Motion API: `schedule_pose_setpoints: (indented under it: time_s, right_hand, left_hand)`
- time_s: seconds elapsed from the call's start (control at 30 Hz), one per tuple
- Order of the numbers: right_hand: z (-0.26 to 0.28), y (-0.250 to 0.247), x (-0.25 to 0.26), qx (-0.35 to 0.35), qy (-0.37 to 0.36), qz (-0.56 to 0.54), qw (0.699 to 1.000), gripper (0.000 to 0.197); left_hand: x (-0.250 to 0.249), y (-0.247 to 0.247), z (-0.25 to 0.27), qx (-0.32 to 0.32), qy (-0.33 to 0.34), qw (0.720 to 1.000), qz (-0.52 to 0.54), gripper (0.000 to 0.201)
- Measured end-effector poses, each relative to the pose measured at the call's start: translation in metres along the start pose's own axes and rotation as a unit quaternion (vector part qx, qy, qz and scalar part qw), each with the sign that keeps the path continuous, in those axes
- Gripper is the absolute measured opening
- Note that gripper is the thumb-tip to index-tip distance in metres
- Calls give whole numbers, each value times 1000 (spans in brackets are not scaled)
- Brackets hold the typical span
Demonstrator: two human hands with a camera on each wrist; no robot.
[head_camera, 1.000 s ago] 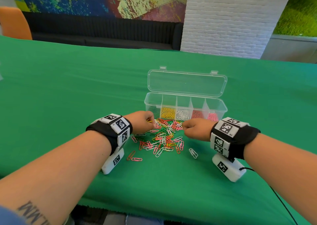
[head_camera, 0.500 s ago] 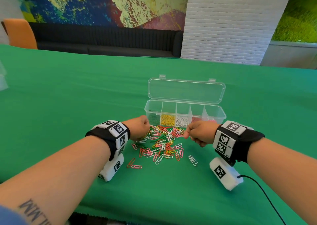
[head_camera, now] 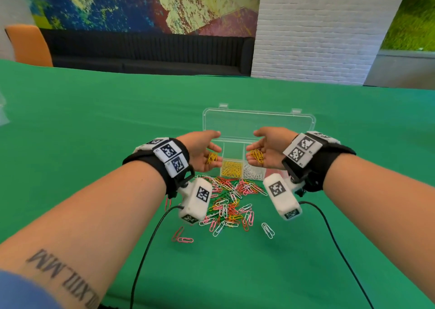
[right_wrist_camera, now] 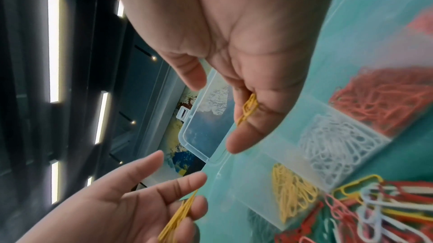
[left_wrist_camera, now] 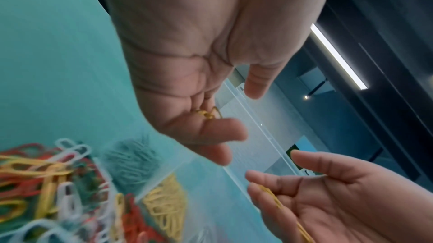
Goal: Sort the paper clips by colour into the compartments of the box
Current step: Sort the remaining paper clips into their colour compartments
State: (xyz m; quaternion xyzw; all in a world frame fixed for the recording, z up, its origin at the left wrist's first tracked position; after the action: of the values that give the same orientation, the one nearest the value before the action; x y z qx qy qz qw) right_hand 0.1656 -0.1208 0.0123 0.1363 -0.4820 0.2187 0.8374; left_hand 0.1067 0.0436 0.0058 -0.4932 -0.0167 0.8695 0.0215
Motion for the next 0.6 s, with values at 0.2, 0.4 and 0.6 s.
schedule_pose_setpoints:
  time_s: [0.2,0.4,0.6]
  right_hand:
    - [-26,6,16,-24,-12,-50,998,61]
    - [-39,15,22,15,-14,-89,996,77]
    - [-20,11,17,7,-86,5,996,31]
  left_hand:
    - [-21,12,-18,2,12,997,74,40]
    - [-32,25,-36,1,21,999,45,59]
    - [-34,34,-28,-55,105,981,-152,54]
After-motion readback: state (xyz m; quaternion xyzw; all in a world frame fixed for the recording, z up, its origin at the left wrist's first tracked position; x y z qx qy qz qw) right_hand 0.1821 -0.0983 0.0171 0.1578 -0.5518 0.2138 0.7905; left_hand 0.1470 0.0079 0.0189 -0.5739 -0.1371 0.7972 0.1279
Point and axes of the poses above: each hand's wrist, its own z-axis away from the middle knuckle, its own y-axis out of the palm, x = y × z, the point moved 3 cm from there along -z, towards the middle knuckle, and after that the axes turned 6 degrees about x, right-handed, at the moved point
